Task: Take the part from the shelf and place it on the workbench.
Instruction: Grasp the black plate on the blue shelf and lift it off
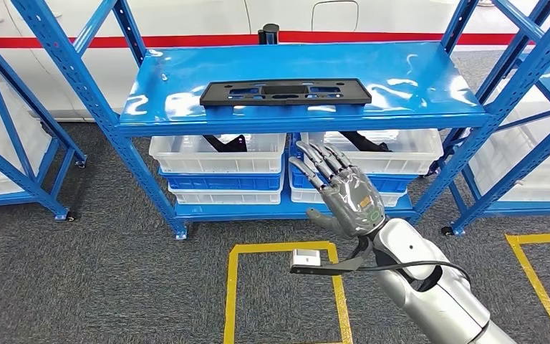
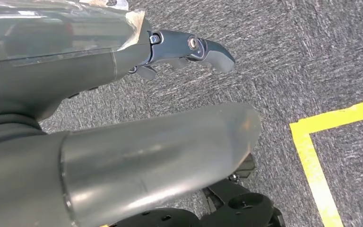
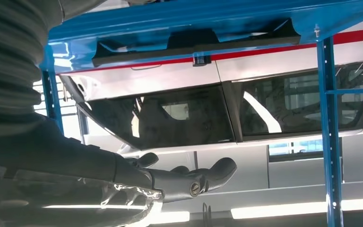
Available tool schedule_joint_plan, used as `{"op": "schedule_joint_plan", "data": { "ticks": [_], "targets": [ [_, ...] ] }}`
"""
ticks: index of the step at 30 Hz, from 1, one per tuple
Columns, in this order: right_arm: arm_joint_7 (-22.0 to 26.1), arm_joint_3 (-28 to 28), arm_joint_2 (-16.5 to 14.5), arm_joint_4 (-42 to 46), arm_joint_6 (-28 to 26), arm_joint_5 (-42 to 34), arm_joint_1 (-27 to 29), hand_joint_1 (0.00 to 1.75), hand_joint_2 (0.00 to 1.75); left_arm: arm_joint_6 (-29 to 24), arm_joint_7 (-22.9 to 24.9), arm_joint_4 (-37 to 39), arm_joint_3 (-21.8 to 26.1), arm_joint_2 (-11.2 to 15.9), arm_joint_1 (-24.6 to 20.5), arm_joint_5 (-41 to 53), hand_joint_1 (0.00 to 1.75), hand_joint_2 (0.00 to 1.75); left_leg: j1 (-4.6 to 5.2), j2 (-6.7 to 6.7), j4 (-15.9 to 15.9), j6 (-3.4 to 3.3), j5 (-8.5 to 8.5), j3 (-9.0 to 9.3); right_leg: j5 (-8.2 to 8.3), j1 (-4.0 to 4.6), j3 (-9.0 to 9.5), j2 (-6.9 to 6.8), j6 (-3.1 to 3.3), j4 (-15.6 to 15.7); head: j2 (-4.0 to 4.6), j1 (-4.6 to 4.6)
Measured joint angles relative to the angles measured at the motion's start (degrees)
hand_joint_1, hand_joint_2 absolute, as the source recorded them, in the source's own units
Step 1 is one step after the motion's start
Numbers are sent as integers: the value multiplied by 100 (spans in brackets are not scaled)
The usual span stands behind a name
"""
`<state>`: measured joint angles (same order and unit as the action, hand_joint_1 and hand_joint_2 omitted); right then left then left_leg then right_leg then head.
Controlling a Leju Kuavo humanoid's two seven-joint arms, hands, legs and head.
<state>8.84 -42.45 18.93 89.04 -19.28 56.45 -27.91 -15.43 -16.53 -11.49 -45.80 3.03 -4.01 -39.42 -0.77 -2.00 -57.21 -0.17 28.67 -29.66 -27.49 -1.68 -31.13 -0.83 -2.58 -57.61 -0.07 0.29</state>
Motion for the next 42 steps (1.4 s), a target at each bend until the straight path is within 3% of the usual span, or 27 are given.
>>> {"op": "schedule_joint_plan", "data": {
  "ticks": [3,6,7,9,11,12,13,15,16,17,19,21,23,25,26,27,28,30,31,33,36,38,40,42],
  "targets": [
    [-5,-3,-20,-12,-2,-98,4,0,175,-10,4,1,1,0,9,-4,0,0,10,3,-20,-29,9,-21,15,-5,2,-2,-24,19,0,0],
    [-13,5,-34,-10,-17,-146,8,0,175,68,13,-1,0,8,4,15,0,0,-31,-14,134,-110,-64,48,-15,31,-51,2,-67,-40,0,9],
    [-14,9,-37,-9,-21,-176,10,0,175,90,14,-1,0,14,0,18,0,0,-56,-22,194,-133,-95,79,-89,43,-158,13,-63,-228,0,17],
    [-14,8,-37,-20,-24,-245,40,0,175,107,13,-1,1,25,-5,10,0,0,-79,-31,228,-149,-109,93,-323,34,-573,41,-41,-963,0,27],
    [-14,5,-35,-39,-24,-274,109,0,175,104,12,-1,2,33,-4,-4,0,0,-93,-24,226,-134,-91,102,-409,5,-953,51,-80,-1541,0,27],
    [-14,3,-36,-46,-25,-278,141,0,175,100,12,-1,2,34,-3,-9,0,0,-110,-15,223,-111,-71,120,-316,-17,-994,51,-139,-1517,0,28],
    [-14,2,-39,-51,-26,-280,167,0,175,95,11,-1,3,33,-2,-12,0,0,-135,-5,217,-75,-41,150,-143,-46,-918,46,-218,-1266,0,29],
    [-14,3,-52,-54,-29,-281,201,0,175,80,3,3,8,43,0,-15,0,0,-162,9,187,34,52,209,213,-95,-591,-2,-365,-497,0,44],
    [-14,6,-64,-54,-31,-281,219,0,175,70,-2,7,12,52,-1,-16,0,0,-161,10,166,90,103,221,290,-107,-464,-8,-357,-224,0,56],
    [-14,10,-74,-53,-34,-281,241,0,175,58,-7,10,15,63,-2,-16,0,0,-150,10,156,134,143,227,291,-106,-398,-9,-306,-93,0,57],
    [-13,20,-87,-50,-42,-280,284,0,175,39,-10,12,17,70,-4,-16,0,0,-158,-2,176,181,186,254,203,-84,-383,48,-130,-94,0,44],
    [-11,31,-94,-40,-50,-278,305,0,175,29,-11,10,18,74,-9,-16,0,0,-194,24,80,198,267,236,147,-77,-346,87,-6,-108,0,14],
    [-10,39,-110,-31,-60,-277,309,0,175,25,-11,8,17,78,-13,-16,0,0,-192,102,-517,184,507,-83,91,-61,-277,113,101,-102,0,-20],
    [-9,37,-124,-31,-63,-274,319,0,175,23,-10,8,16,78,-3,-16,0,0,-158,151,-1365,148,746,-629,28,-5,-209,134,188,-102,0,-38],
    [-8,33,-131,-32,-63,-273,329,0,175,23,-10,8,16,78,7,-16,0,0,-141,157,-1651,118,747,-879,-9,30,-166,153,221,-103,0,-41],
    [-8,30,-134,-32,-63,-271,336,0,175,23,-10,8,16,79,14,-16,0,0,-119,159,-1712,71,619,-1028,-51,63,-113,175,242,-102,0,-40],
    [-7,28,-139,-32,-63,-270,339,0,175,22,-10,8,16,79,20,-16,0,0,-88,167,-1581,6,379,-1094,-101,97,-44,199,256,-101,0,-41],
    [-7,29,-147,-33,-63,-270,339,0,175,22,-10,11,17,88,24,-16,0,0,-1,221,-878,-178,-210,-942,-203,127,77,236,262,-91,0,-39],
    [-7,28,-151,-33,-66,-270,334,0,175,21,-10,15,16,94,23,-16,0,0,40,246,-558,-259,-368,-825,-249,148,127,254,250,-85,0,-31],
    [-7,30,-158,-32,-71,-269,331,0,175,21,-10,22,17,110,13,-16,0,0,97,262,-262,-333,-378,-685,-285,155,166,276,195,-77,0,-22],
    [-7,44,-163,-22,-77,-267,334,0,175,22,-10,24,18,106,13,-19,0,0,89,248,-53,-324,-326,-488,-277,155,196,243,94,-174,0,-24],
    [-2,54,-167,-18,-79,-265,304,0,175,27,-10,23,20,104,11,-30,0,0,56,238,13,-319,-297,-352,-379,145,-25,190,69,-553,0,-8],
    [4,56,-170,-19,-78,-264,305,0,175,33,-10,23,22,97,6,-54,0,0,51,231,20,-311,-228,-286,-558,118,-501,166,56,-1231,0,7],
    [10,56,-169,-19,-77,-264,349,0,175,37,-10,23,22,84,16,-73,0,0,37,230,19,-279,-136,-194,-600,75,-873,157,-8,-1556,0,5]
  ]
}}
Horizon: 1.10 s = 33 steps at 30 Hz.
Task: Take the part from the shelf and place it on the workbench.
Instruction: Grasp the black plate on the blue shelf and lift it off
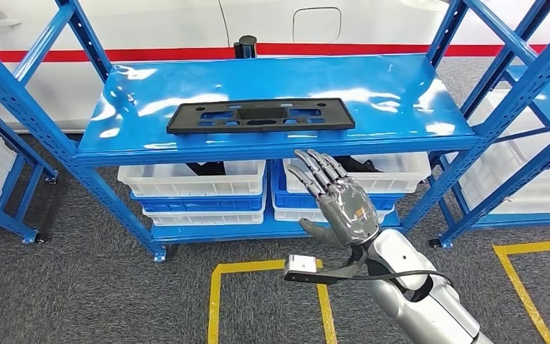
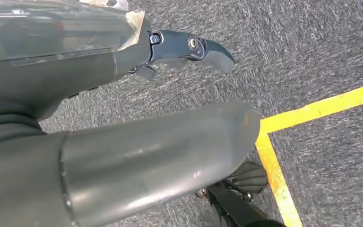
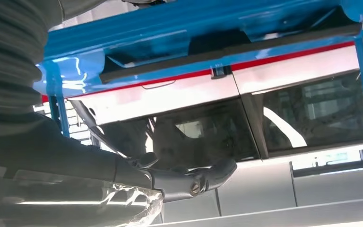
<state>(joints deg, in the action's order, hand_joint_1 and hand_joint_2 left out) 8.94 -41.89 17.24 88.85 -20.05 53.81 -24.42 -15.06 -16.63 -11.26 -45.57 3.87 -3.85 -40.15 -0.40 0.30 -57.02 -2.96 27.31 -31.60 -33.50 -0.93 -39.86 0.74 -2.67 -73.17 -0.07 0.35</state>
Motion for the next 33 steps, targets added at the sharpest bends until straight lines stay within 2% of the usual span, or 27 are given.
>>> {"op": "schedule_joint_plan", "data": {
  "ticks": [1,3,4,5,6,7,8,9,10,12,14,15,16,17,18,19,20,21,23,25,26,28,29,30,31,32,33],
  "targets": [
    [3,-1,0,0,0,0,12,0,175,0,0,0,0,-5,5,-3,0,0,-15,0,-1,25,51,65,122,-23,-29,-9,-67,142,0,1],
    [8,-1,-1,-2,1,0,20,0,175,0,0,1,1,-11,10,-5,0,0,-49,-1,-1,100,176,206,593,-73,147,-60,-235,845,0,5],
    [9,-3,-1,-5,2,0,20,0,175,0,1,5,2,-5,10,-6,0,0,-61,-3,-5,143,239,277,744,-83,236,-103,-262,1156,0,12],
    [9,-5,-1,-7,3,2,22,0,175,1,1,9,2,2,9,-6,0,0,-57,-10,-6,189,296,317,847,-76,313,-146,-227,1352,0,16],
    [9,-5,-1,-4,3,5,29,0,175,3,0,13,3,8,11,-7,0,0,-48,-21,-15,233,337,354,870,-65,346,-176,-141,1416,0,11],
    [9,-3,2,1,1,12,33,0,175,9,-2,15,3,10,11,-6,0,0,-44,-31,-21,265,358,397,825,-48,362,-178,-34,1416,0,3],
    [8,2,5,10,-3,23,38,0,175,16,-5,15,2,7,10,-6,0,0,-45,-43,-45,292,362,394,839,-49,404,-164,43,1413,0,-11],
    [5,6,11,21,-8,35,41,0,175,26,-10,15,2,4,7,-5,0,0,-56,-46,-155,312,345,357,826,-61,440,-144,94,1422,0,-21],
    [3,8,17,27,-11,46,39,0,175,36,-15,15,2,3,1,-4,0,0,-67,-46,-357,327,330,239,806,-68,485,-130,133,1432,0,-29],
    [0,4,22,34,-16,61,43,0,175,50,-25,15,2,2,-6,-4,0,0,-77,-41,-1026,359,421,-198,744,-65,576,-112,217,1450,0,-40],
    [12,-7,23,32,-17,55,57,0,175,61,-19,15,1,0,1,-1,0,0,-76,-40,-1606,379,709,-697,663,-40,655,-90,281,1453,0,-46],
    [51,-16,22,30,-12,23,63,0,175,67,-9,15,-1,-1,5,2,0,0,-75,-40,-1711,376,804,-875,619,-26,704,-76,295,1453,0,-48],
    [118,-29,20,28,1,-27,64,0,175,75,0,15,-2,-2,5,9,0,0,-72,-40,-1634,357,771,-955,576,-11,761,-61,300,1454,0,-47],
    [205,-49,13,28,22,-84,63,0,175,80,9,15,-2,-2,4,23,0,0,-63,-40,-1397,321,597,-944,530,3,827,-50,299,1456,0,-49],
    [305,-77,0,30,49,-140,59,0,175,85,14,15,-2,-1,3,37,0,0,-44,-41,-1050,262,309,-862,481,11,884,-43,295,1461,0,-48],
    [388,-116,-19,32,73,-176,52,0,175,88,19,15,-3,5,1,51,0,0,-3,-30,-720,194,70,-771,433,32,947,-33,282,1461,0,-45],
    [451,-168,-45,35,97,-198,42,0,175,90,24,15,-4,11,-3,62,0,0,36,9,-487,124,-16,-693,380,43,982,-14,260,1467,0,-46],
    [497,-226,-80,41,119,-211,31,0,175,91,28,14,-5,15,-6,66,0,0,69,46,-352,72,-12,-634,337,54,1025,-1,230,1476,0,-43],
    [536,-339,-143,54,170,-230,-23,0,175,89,29,14,-7,20,-13,70,0,0,95,123,-275,16,139,-527,351,73,1098,26,127,1407,0,-40],
    [543,-439,-187,56,215,-233,-115,0,175,85,29,14,-6,16,-15,71,0,0,83,104,-176,-45,-18,-339,320,77,1114,15,67,1208,0,-25],
    [543,-484,-207,53,229,-232,-164,0,175,85,30,14,-5,13,-19,71,0,0,75,84,-151,-77,-83,-253,212,72,1040,7,77,1022,0,-12],
    [544,-554,-235,49,245,-231,-215,0,175,86,31,14,-4,7,-32,71,0,0,69,55,-137,-103,-122,-171,-85,58,687,-7,101,413,0,15],
    [544,-584,-245,48,252,-231,-221,0,175,86,31,13,-4,1,-36,72,0,0,70,56,-138,-97,-102,-156,-207,44,465,-7,87,118,0,15],
    [544,-612,-250,46,258,-231,-220,0,175,87,31,13,-4,-4,-36,72,0,0,67,64,-138,-84,-75,-141,-261,28,294,-9,45,-40,0,15],
    [544,-636,-251,44,264,-231,-219,0,175,87,31,13,-5,-10,-33,72,0,0,62,76,-140,-66,-43,-116,-216,12,212,-11,-16,-2,0,17],
    [543,-657,-252,44,268,-231,-221,0,175,87,31,13,-5,-17,-30,72,0,0,54,88,-141,-45,-6,-79,-64,-3,224,-14,-94,229,0,16],
    [543,-676,-252,43,270,-233,-225,0,175,87,31,13,-6,-23,-28,72,0,0,46,98,-142,-21,37,-31,179,-13,311,-18,-174,609,0,19]
  ]
}}
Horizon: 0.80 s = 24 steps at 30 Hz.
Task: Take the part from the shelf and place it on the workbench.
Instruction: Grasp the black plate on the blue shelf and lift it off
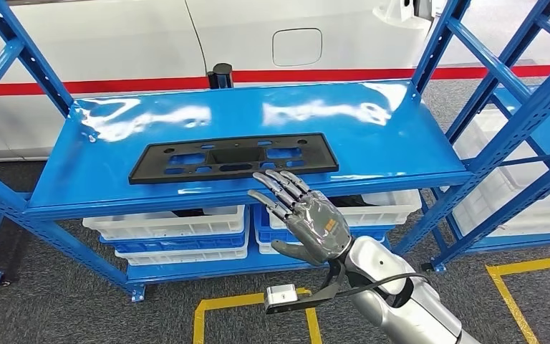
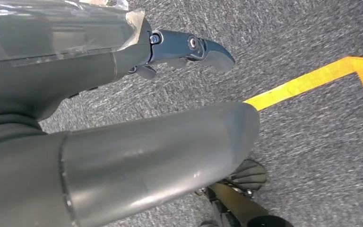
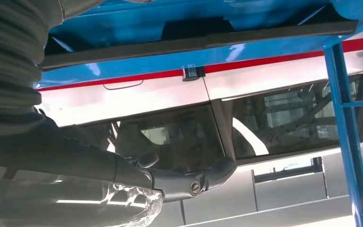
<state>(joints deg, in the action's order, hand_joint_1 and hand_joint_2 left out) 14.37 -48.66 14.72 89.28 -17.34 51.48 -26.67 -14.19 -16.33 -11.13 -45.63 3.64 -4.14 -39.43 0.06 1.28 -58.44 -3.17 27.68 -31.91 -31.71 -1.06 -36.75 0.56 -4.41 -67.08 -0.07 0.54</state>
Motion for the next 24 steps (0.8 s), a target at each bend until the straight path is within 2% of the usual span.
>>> {"op": "schedule_joint_plan", "data": {
  "ticks": [1,2,3,5,7,8,9,11,12,13,14,16,18,20,21,23,24],
  "targets": [
    [-1,-19,-1,-4,4,-2,-4,0,175,-1,0,1,-1,-4,1,0,0,0,-3,7,-3,31,46,53,231,0,88,-14,-39,354,0,0],
    [-3,-39,-4,-11,15,-4,-14,0,175,-1,0,1,0,-7,-1,0,0,0,-5,10,-5,64,90,91,354,8,158,-40,-10,619,0,-4],
    [-7,-63,-15,-19,30,-7,-24,0,175,-1,0,1,0,-9,-3,0,0,0,-4,7,5,104,127,117,434,29,209,-61,59,774,0,-10],
    [-23,-103,-36,-34,61,-7,-49,0,175,-1,0,1,0,-11,0,0,0,0,0,-4,-19,179,144,157,430,47,276,-76,258,832,0,-18],
    [-45,-136,-57,-43,87,-8,-85,0,175,-11,-3,1,-1,-14,3,0,0,0,-6,-28,-167,247,159,141,466,9,404,-61,356,878,0,-25],
    [-54,-154,-69,-46,100,-8,-111,0,175,-24,-7,1,0,-17,-4,-2,0,0,-16,-45,-356,279,203,45,446,-11,477,-60,390,890,0,-33],
    [-60,-170,-81,-50,109,-9,-134,0,175,-39,-10,0,1,-21,-10,-4,0,0,-31,-63,-647,314,285,-134,419,-19,522,-65,425,901,0,-47],
    [-64,-201,-94,-67,117,-14,-158,0,175,-84,-13,0,1,-37,-11,-9,0,0,-61,-84,-1300,369,518,-612,349,-20,586,-65,472,902,0,-59],
    [-66,-215,-97,-79,119,-18,-158,0,175,-107,-13,0,1,-45,-1,-10,0,0,-77,-88,-1493,392,595,-818,311,-22,619,-62,476,902,0,-60],
    [-66,-231,-98,-92,119,-22,-157,0,175,-126,-12,0,1,-55,7,-11,0,0,-93,-93,-1510,406,571,-937,270,-28,659,-58,466,902,0,-59],
    [-66,-245,-99,-103,119,-24,-156,0,175,-138,-11,0,1,-63,13,-12,0,0,-109,-101,-1348,417,427,-961,226,-37,710,-55,453,902,0,-62],
    [-69,-270,-105,-122,119,-27,-161,0,175,-142,-11,0,2,-73,16,-13,0,0,-132,-129,-638,421,-113,-774,135,-55,823,-52,402,902,0,-63],
    [-85,-297,-119,-150,119,-36,-170,0,175,-188,2,0,1,-82,11,-7,0,0,-114,-158,-162,389,-340,-601,55,-42,892,-50,322,901,0,-68],
    [-112,-322,-138,-179,119,-54,-182,0,175,-290,49,1,0,-95,6,9,0,0,-69,-161,-135,319,-314,-569,-3,-23,905,-52,233,918,0,-72],
    [-130,-329,-154,-192,119,-65,-190,0,175,-331,72,0,-1,-99,2,21,0,0,-68,-153,-117,274,-370,-539,-33,-26,909,-57,193,934,0,-71],
    [-167,-335,-187,-222,118,-90,-213,0,175,-350,90,-2,0,-107,-17,34,0,0,-77,-145,-61,198,-382,-488,-121,-34,863,-61,160,793,0,-66],
    [-187,-339,-205,-251,122,-100,-225,0,175,-349,96,-4,1,-108,-33,40,0,0,-85,-142,-34,160,-374,-457,-213,-35,727,-62,167,544,0,-63]
  ]
}}
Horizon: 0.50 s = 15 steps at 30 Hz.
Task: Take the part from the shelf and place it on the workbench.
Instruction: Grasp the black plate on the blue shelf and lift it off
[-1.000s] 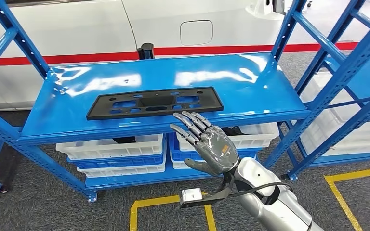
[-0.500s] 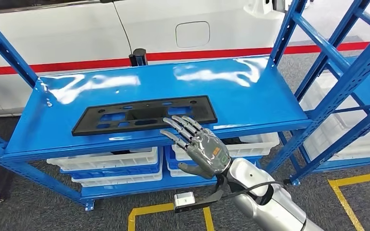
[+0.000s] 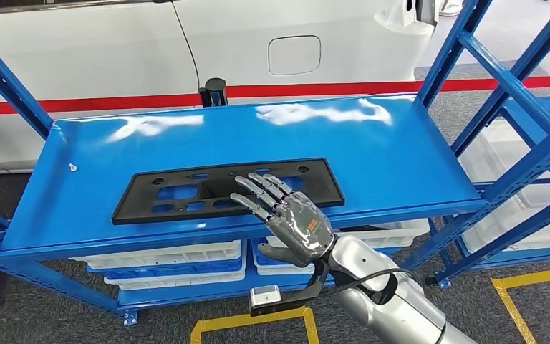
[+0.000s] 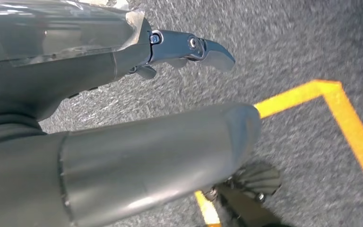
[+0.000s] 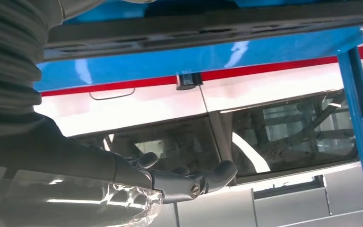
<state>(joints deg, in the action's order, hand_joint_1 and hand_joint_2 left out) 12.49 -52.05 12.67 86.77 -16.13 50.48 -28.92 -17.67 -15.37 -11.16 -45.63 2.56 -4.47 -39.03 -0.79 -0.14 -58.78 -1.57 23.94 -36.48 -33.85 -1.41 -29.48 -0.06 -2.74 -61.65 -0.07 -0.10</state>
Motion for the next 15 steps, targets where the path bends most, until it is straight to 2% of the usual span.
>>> {"op": "schedule_joint_plan", "data": {
  "ticks": [2,3,4,5,6,7,9,11,13,15],
  "targets": [
    [-32,-19,-33,-91,20,-18,-14,0,175,3,21,-1,1,-3,-25,4,0,0,14,12,6,-59,43,25,-218,11,-491,2,31,-764,0,5],
    [-47,-31,-54,-157,34,-22,-13,0,175,5,32,-1,1,-7,-30,8,0,0,23,24,6,-78,66,39,-271,15,-747,3,27,-1093,0,3],
    [-59,-42,-71,-229,50,-26,-13,0,175,6,41,-1,0,-12,-32,10,0,0,31,41,6,-87,90,59,-234,17,-918,3,4,-1235,0,4],
    [-69,-49,-89,-303,66,-30,-20,0,175,6,45,-1,-1,-17,-32,13,0,0,36,60,6,-86,115,90,-102,21,-977,3,-35,-1155,0,4],
    [-79,-54,-108,-377,81,-38,-33,0,175,5,46,-2,-1,-22,-32,17,0,0,39,78,5,-79,143,132,106,26,-928,2,-75,-871,0,5],
    [-89,-57,-127,-441,94,-53,-52,0,175,4,46,-4,-1,-25,-32,20,0,0,40,92,6,-66,172,173,342,38,-802,1,-100,-467,0,7],
    [-112,-69,-181,-574,104,-85,-103,0,175,1,49,-8,-1,-33,-39,22,0,0,70,111,-7,-21,236,236,683,69,-562,5,-52,150,0,3],
    [-144,-92,-250,-736,103,-93,-158,0,175,-13,51,-9,-1,-35,-46,20,0,0,95,121,-19,-30,279,260,784,85,-481,11,29,304,0,-1],
    [-174,-120,-322,-917,102,-84,-206,0,175,-36,51,-10,-1,-40,-47,17,0,0,87,117,-3,-61,288,276,792,90,-473,17,53,310,0,0],
    [-209,-149,-390,-1100,102,-75,-250,0,175,-53,51,-12,-1,-52,-51,13,0,0,80,107,24,-47,290,298,781,99,-468,23,70,310,0,-1]
  ]
}}
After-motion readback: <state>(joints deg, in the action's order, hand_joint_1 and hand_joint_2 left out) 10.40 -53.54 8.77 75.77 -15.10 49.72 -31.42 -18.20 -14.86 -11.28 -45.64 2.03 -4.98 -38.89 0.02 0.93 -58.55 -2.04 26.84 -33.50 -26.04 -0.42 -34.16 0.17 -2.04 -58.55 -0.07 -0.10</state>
